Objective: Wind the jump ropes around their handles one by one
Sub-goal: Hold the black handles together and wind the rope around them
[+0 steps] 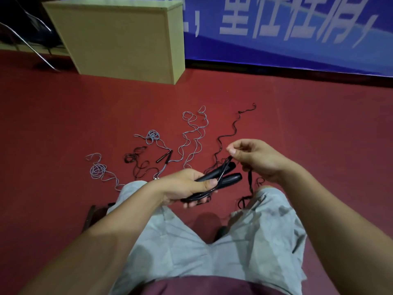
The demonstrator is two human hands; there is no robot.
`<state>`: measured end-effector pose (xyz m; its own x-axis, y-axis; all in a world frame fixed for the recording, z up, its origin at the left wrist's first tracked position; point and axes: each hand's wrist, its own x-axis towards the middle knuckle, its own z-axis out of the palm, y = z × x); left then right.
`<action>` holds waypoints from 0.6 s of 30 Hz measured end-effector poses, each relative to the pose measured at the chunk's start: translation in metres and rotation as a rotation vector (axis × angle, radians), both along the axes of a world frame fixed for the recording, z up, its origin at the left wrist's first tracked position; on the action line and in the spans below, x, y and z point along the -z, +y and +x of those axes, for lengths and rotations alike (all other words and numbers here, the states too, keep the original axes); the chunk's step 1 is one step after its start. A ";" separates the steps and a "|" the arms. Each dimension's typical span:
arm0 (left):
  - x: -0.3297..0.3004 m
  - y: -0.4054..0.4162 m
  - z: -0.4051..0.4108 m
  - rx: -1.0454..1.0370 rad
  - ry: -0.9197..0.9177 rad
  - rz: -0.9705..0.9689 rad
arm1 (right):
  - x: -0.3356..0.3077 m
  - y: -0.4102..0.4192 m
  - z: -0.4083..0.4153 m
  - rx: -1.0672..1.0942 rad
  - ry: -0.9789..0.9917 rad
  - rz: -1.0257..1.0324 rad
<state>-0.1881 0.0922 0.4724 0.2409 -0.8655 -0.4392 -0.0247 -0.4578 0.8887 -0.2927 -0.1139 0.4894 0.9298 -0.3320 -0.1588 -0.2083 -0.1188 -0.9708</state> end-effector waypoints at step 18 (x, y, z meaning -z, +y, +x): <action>-0.019 0.023 -0.037 0.158 0.122 -0.132 | 0.015 0.033 -0.029 0.133 -0.174 0.304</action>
